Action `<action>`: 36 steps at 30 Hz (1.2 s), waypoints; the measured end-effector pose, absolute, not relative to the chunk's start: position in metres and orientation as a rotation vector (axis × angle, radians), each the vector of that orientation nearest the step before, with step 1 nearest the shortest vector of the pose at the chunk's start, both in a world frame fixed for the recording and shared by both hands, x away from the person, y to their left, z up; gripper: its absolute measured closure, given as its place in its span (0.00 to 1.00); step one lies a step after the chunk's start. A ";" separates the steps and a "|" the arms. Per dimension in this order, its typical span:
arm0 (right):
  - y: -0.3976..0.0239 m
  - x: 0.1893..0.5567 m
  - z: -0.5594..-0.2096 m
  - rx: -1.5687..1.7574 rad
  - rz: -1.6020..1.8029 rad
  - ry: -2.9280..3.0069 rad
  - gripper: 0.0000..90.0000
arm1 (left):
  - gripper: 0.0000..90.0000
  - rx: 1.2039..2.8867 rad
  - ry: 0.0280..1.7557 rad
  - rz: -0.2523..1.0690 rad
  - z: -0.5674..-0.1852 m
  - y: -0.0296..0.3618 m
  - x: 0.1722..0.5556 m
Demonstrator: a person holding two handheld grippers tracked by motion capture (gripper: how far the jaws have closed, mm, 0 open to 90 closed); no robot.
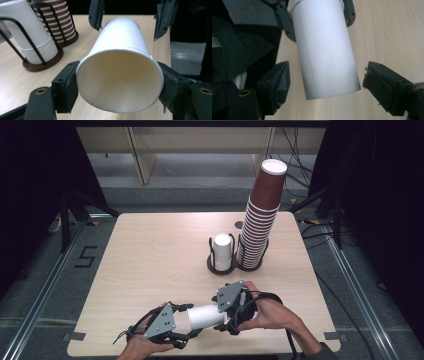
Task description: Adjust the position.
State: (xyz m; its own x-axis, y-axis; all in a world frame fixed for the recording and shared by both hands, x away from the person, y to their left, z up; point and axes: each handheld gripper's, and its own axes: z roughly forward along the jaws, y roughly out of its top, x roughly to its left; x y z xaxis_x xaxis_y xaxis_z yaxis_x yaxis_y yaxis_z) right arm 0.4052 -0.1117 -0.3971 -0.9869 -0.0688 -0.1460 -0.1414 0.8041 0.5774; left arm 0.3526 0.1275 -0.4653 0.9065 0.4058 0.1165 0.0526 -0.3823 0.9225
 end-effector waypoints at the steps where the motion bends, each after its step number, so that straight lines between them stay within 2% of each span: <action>1: -0.110 0.403 -0.397 -0.170 0.899 2.860 0.23 | 0.30 1.955 0.339 0.396 -0.464 0.127 0.352; 7: -0.095 0.398 -0.404 -0.269 0.742 2.814 0.25 | 0.30 2.001 0.349 0.398 -0.462 0.122 0.349; 11: -0.091 0.392 -0.407 -0.202 0.683 2.831 0.26 | 0.30 2.013 0.357 0.394 -0.460 0.120 0.348; 12: -0.089 0.394 -0.409 -0.259 0.689 2.822 0.27 | 0.30 2.005 0.353 0.391 -0.460 0.119 0.348; 13: -0.087 0.392 -0.412 -0.241 0.666 2.845 0.34 | 0.30 2.011 0.355 0.393 -0.459 0.120 0.347; 17: -0.086 0.395 -0.414 -0.339 0.667 2.806 0.37 | 0.28 1.973 0.355 0.382 -0.458 0.121 0.347; 18: -0.088 0.392 -0.413 -0.245 0.659 2.849 0.37 | 0.26 1.937 0.365 0.367 -0.459 0.122 0.348; 20: -0.090 0.399 -0.412 -0.319 0.744 2.838 0.37 | 0.22 1.883 0.395 0.345 -0.460 0.124 0.350; 21: -0.097 0.406 -0.411 -0.314 0.865 2.855 0.37 | 0.16 1.825 0.417 0.335 -0.460 0.128 0.351; 27: -0.117 0.419 -0.410 -0.197 1.217 2.875 0.37 | 0.16 1.682 0.451 0.289 -0.462 0.129 0.351; 36: -0.116 0.419 -0.414 -0.181 1.270 2.891 0.36 | 0.16 1.667 0.459 0.300 -0.460 0.130 0.350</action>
State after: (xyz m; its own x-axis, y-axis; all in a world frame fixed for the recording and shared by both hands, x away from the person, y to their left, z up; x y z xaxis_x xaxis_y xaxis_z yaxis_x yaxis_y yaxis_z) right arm 0.4189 -0.1159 -0.4145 -0.9932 -0.1133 -0.0263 -0.0960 0.6711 0.7351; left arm 0.3502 0.1305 -0.4595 0.8843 0.4623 -0.0648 0.1257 -0.1020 0.9868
